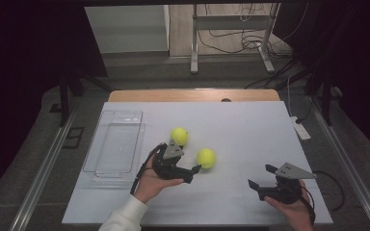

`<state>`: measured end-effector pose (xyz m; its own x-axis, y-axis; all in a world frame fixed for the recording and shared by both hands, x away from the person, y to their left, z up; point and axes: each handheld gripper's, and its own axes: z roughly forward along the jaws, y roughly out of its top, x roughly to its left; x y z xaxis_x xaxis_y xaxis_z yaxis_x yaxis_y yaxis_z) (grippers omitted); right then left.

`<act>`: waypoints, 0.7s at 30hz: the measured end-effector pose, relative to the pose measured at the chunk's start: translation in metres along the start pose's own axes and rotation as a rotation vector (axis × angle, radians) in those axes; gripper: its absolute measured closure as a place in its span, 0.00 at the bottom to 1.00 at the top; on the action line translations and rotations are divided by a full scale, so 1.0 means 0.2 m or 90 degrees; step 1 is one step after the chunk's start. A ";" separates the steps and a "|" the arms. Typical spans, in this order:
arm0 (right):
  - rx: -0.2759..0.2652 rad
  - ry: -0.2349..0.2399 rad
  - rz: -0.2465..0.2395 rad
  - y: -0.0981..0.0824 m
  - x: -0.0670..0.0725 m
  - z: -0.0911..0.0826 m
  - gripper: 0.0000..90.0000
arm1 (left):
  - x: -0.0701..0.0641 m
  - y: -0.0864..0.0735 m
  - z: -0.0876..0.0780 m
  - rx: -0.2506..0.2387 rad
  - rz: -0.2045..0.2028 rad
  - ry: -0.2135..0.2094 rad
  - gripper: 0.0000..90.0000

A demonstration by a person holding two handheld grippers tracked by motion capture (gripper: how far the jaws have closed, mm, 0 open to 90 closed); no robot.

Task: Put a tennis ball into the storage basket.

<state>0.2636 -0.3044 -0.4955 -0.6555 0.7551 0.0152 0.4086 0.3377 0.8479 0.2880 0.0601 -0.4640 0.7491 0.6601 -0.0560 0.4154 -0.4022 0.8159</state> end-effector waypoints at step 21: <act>0.002 -0.001 0.000 0.00 0.00 0.00 0.14 | -0.03 0.07 0.16 0.032 0.003 -0.022 0.10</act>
<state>0.2633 -0.3050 -0.4958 -0.6541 0.7563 0.0138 0.4104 0.3396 0.8463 0.3058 0.0302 -0.4707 0.7677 0.6366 -0.0729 0.4372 -0.4373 0.7859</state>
